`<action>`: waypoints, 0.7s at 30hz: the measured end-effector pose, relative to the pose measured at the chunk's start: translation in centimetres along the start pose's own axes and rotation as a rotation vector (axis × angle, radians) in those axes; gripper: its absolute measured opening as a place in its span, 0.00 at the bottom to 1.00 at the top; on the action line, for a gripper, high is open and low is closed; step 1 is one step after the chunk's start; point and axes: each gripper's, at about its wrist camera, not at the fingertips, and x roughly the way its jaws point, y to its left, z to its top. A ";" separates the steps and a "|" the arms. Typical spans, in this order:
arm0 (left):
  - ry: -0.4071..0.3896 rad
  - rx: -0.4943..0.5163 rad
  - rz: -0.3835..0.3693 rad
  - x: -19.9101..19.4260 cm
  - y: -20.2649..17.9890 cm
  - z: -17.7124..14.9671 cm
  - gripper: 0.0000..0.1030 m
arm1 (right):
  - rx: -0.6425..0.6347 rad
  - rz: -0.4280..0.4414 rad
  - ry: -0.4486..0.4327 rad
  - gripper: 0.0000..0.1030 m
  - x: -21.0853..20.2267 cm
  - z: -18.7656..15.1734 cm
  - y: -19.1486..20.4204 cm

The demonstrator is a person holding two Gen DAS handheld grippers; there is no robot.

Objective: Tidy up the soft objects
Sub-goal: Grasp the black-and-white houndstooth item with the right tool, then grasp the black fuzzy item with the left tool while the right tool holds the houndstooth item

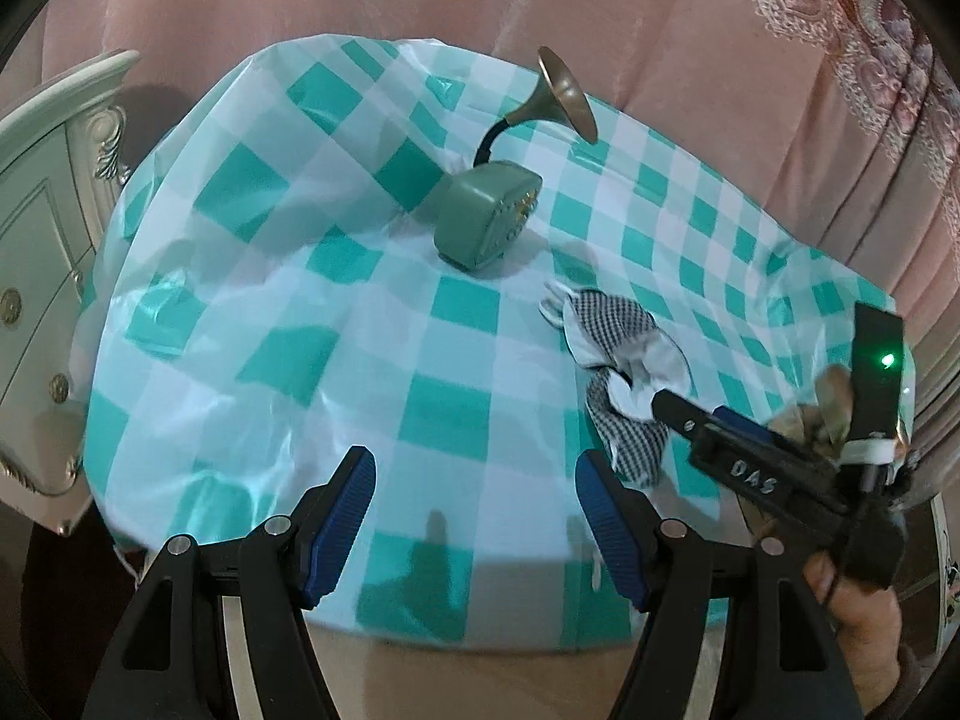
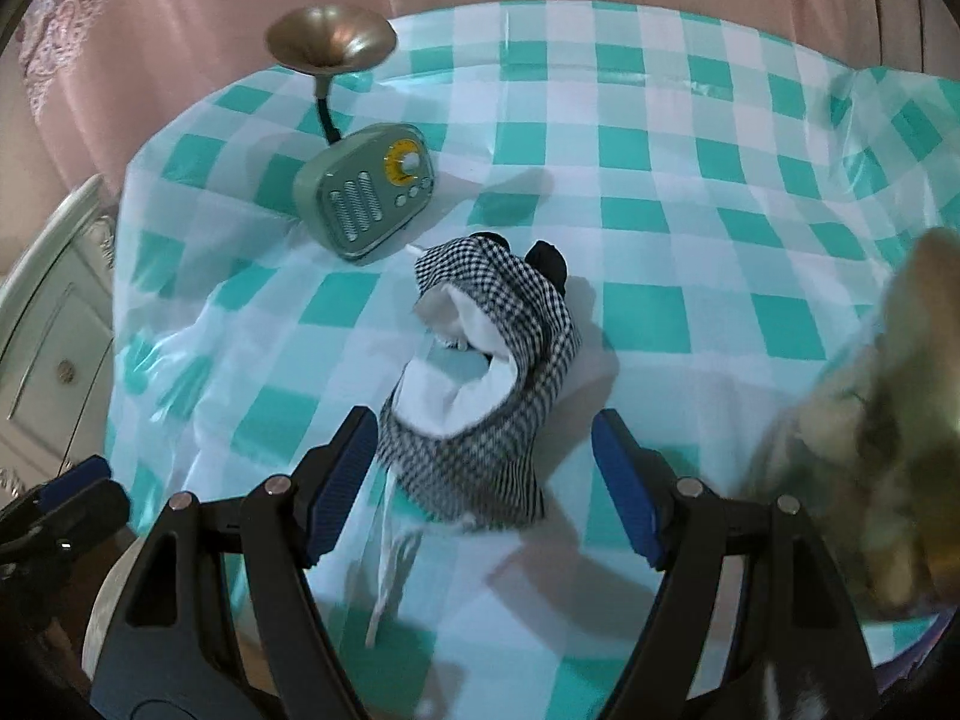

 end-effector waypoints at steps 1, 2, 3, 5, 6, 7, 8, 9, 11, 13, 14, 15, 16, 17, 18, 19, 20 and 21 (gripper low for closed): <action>-0.002 0.000 0.003 0.3 0.0 0.5 0.68 | 0.000 -0.005 0.000 0.74 0.6 0.2 0.0; -0.003 0.002 0.005 0.6 -0.1 1.0 0.68 | -0.002 -0.016 -0.001 0.74 1.0 0.3 0.1; -0.005 0.006 0.006 0.8 -0.2 1.4 0.68 | -0.002 -0.029 -0.002 0.74 1.5 0.5 0.0; -0.012 0.013 0.008 1.2 -0.3 2.2 0.68 | 0.000 -0.039 0.006 0.74 2.5 0.6 -0.2; -0.014 0.015 0.008 1.4 -0.4 2.5 0.68 | 0.001 -0.045 0.011 0.74 3.0 0.7 -0.3; -0.016 0.017 0.009 1.7 -0.5 2.8 0.68 | 0.001 -0.048 0.011 0.74 3.4 0.6 -0.4; -0.019 0.018 0.012 2.1 -0.6 3.3 0.68 | 0.001 -0.052 0.013 0.74 3.7 0.6 -0.5; -0.020 0.019 0.015 2.5 -0.7 3.6 0.68 | 0.004 -0.054 0.011 0.72 4.0 0.6 -0.6; -0.015 0.013 0.016 3.4 -0.9 4.3 0.68 | 0.008 -0.050 0.011 0.55 4.4 0.5 -0.8; -0.009 0.005 0.009 4.2 -1.1 4.8 0.68 | 0.007 -0.040 0.014 0.41 4.6 0.3 -0.9; -0.005 0.003 0.008 4.8 -1.3 5.0 0.68 | 0.003 -0.040 0.013 0.35 4.7 0.2 -0.9; -0.001 0.002 0.007 5.4 -1.5 5.3 0.68 | -0.001 -0.047 0.005 0.31 4.6 0.2 -0.8; 0.003 0.002 0.005 5.8 -1.7 5.4 0.68 | -0.002 -0.051 -0.007 0.25 4.4 0.2 -0.9; 0.008 0.000 0.005 6.5 -1.9 5.6 0.68 | 0.002 -0.053 -0.022 0.20 4.1 0.3 -1.0; 0.012 -0.005 0.005 7.1 -2.0 5.7 0.68 | 0.010 -0.057 -0.038 0.18 3.7 0.4 -1.2; 0.015 -0.012 0.002 7.6 -2.1 5.8 0.68 | 0.015 -0.056 -0.051 0.17 3.5 0.5 -1.4; 0.018 -0.018 0.000 8.1 -2.1 5.8 0.68 | 0.021 -0.057 -0.064 0.16 3.2 0.6 -1.6; 0.022 -0.024 -0.002 8.6 -2.1 5.8 0.68 | 0.023 -0.063 -0.080 0.16 2.9 0.7 -1.7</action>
